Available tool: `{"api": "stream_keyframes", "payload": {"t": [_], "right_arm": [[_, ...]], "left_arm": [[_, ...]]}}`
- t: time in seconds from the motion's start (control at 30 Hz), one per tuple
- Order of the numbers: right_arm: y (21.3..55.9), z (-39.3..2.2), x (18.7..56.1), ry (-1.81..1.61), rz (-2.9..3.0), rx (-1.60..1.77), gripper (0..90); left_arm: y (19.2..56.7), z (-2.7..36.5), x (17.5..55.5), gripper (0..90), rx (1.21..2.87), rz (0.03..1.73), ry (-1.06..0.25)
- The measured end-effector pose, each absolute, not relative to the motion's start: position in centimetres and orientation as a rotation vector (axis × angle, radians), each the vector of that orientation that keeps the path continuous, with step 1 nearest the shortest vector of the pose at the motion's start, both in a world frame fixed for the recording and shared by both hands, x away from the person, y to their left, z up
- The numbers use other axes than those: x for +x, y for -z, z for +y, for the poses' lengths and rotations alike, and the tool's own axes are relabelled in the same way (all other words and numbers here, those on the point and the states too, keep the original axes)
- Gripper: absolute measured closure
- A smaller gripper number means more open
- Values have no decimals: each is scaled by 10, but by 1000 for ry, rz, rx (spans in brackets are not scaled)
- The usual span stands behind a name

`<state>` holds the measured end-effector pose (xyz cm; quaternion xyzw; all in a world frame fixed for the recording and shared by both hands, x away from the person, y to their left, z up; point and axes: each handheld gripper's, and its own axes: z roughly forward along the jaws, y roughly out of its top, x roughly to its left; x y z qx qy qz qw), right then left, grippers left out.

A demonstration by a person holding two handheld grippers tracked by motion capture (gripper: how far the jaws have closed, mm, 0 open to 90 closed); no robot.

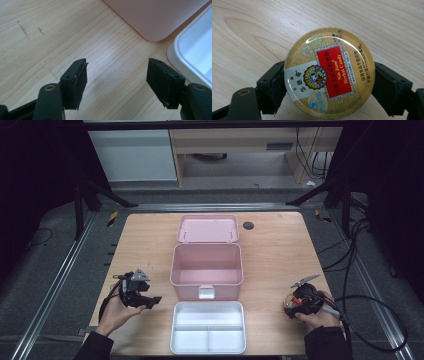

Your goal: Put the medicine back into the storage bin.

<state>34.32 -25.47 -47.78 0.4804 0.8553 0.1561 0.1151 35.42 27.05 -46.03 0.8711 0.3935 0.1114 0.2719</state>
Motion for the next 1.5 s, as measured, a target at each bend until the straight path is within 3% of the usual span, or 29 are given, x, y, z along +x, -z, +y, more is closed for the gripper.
{"api": "stream_keyframes", "payload": {"t": [0.6,1.5], "right_arm": [[434,-241,353,-529,2509,1339,206],[349,-186,388,-736,2456,1117,206]], "left_arm": [[460,273,356,317,2330,1070,-308],[459,276,357,309,2311,1089,-320]]}}
